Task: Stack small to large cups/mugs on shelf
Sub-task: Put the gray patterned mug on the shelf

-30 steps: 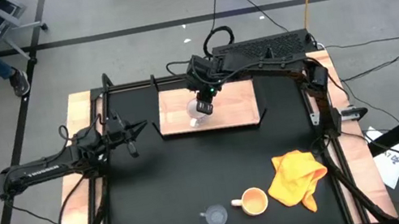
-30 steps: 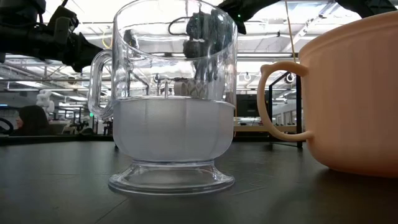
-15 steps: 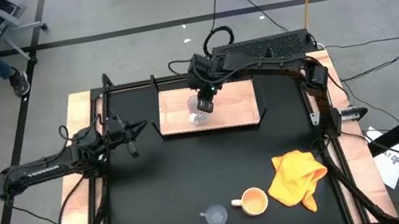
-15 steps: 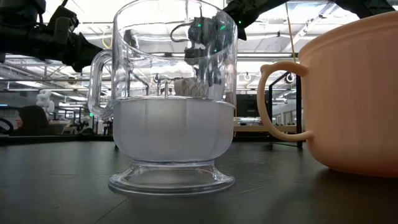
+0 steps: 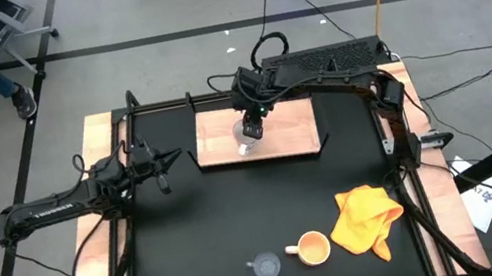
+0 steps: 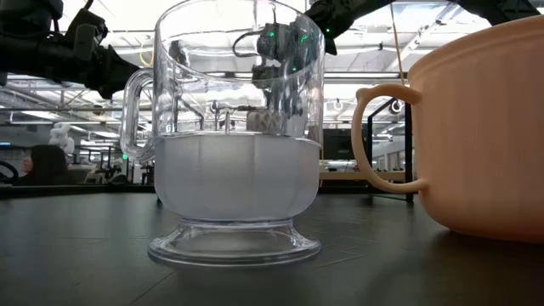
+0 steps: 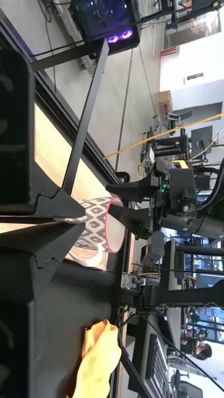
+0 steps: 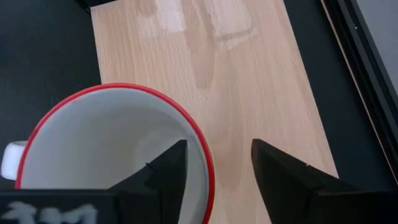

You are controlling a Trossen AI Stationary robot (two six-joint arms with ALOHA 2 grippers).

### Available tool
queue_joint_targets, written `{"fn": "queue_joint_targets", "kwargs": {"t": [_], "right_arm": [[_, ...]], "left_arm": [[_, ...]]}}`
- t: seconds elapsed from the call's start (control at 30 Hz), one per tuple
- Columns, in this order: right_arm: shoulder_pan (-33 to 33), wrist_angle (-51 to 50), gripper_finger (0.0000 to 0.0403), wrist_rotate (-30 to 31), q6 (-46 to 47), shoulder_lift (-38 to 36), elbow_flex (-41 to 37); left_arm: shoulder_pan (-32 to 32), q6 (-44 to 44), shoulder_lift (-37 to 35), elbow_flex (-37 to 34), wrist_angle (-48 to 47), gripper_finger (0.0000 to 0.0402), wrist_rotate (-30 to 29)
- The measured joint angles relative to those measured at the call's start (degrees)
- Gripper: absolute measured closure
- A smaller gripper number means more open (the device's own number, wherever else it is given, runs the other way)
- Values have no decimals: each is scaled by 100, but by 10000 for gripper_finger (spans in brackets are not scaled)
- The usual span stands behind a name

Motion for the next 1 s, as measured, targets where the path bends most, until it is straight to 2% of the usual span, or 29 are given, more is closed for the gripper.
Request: {"fn": "queue_joint_targets", "kwargs": {"t": [0.23,0.57,0.73,0.9,1.0], "right_arm": [[17,70,216,-1,-6,-322,0],[52,74,226,-1,16,-1646,11],[204,-185,275,-3,-89,-2216,11],[419,-300,377,4,-178,-2792,-274],[610,-144,393,10,-258,-3210,-762]], "left_arm": [[-2,0,1,1,-1,378,0],[-2,2,0,1,2,378,-3],[-2,2,-1,0,2,378,-5],[-2,2,-1,0,11,378,-5],[0,0,-1,2,13,378,-8]]}}
